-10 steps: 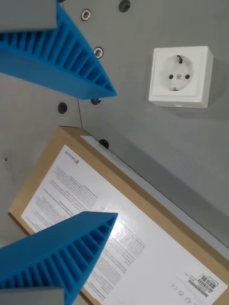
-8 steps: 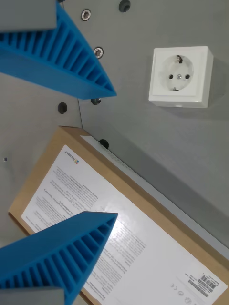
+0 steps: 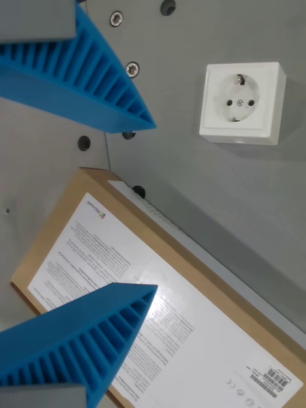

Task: Move above the white socket

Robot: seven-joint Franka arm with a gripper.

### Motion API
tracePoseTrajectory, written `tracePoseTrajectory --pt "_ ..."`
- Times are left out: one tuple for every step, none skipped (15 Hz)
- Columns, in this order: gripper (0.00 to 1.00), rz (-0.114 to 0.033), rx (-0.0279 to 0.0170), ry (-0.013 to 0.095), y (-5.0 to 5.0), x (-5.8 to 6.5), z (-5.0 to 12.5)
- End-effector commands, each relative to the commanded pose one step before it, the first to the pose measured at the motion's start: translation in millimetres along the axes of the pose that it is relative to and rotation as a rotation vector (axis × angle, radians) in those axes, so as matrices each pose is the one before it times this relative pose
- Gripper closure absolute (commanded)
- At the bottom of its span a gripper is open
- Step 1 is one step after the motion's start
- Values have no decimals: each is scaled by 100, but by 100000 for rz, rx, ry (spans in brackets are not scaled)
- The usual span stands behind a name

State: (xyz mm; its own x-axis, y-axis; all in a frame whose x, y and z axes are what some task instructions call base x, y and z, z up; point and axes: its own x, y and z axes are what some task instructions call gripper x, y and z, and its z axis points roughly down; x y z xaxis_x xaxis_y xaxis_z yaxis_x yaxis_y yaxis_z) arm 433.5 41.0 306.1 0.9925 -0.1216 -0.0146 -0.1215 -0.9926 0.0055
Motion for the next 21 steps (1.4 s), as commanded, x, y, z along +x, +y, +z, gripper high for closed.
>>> tracePoseTrajectory --pt "0 -9269 558 1387 -178 82 101" --pt "0 -1997 99 269 -58 25 107" --pt "0 -2157 144 394 -67 30 125" --pt "0 -2562 158 438 -80 36 142" --pt "0 -2737 122 440 -89 43 160" --pt "0 -2950 124 350 -95 48 178" --pt "0 -2907 101 332 -96 51 193" --pt "0 -3333 74 284 -98 50 203" --pt "0 -3043 118 345 -77 40 174" --pt "0 -2837 99 426 -80 39 181" --pt "0 -2908 86 239 -88 36 189" --pt "0 -3333 83 341 -101 32 199" --pt "0 -3333 87 497 -115 34 212" --pt "0 -3333 91 513 -127 40 230" --pt "0 -3333 106 466 -136 48 251" --pt "0 -3333 117 414 -140 55 273" --pt "0 -3333 52 568 -140 62 294" --pt "0 -3333 7 588 -136 69 310" --pt "0 -3333 11 464 -132 75 324" --pt "0 -3333 -74 692 -125 80 333" --pt "0 -3333 -43 506 -121 87 339"
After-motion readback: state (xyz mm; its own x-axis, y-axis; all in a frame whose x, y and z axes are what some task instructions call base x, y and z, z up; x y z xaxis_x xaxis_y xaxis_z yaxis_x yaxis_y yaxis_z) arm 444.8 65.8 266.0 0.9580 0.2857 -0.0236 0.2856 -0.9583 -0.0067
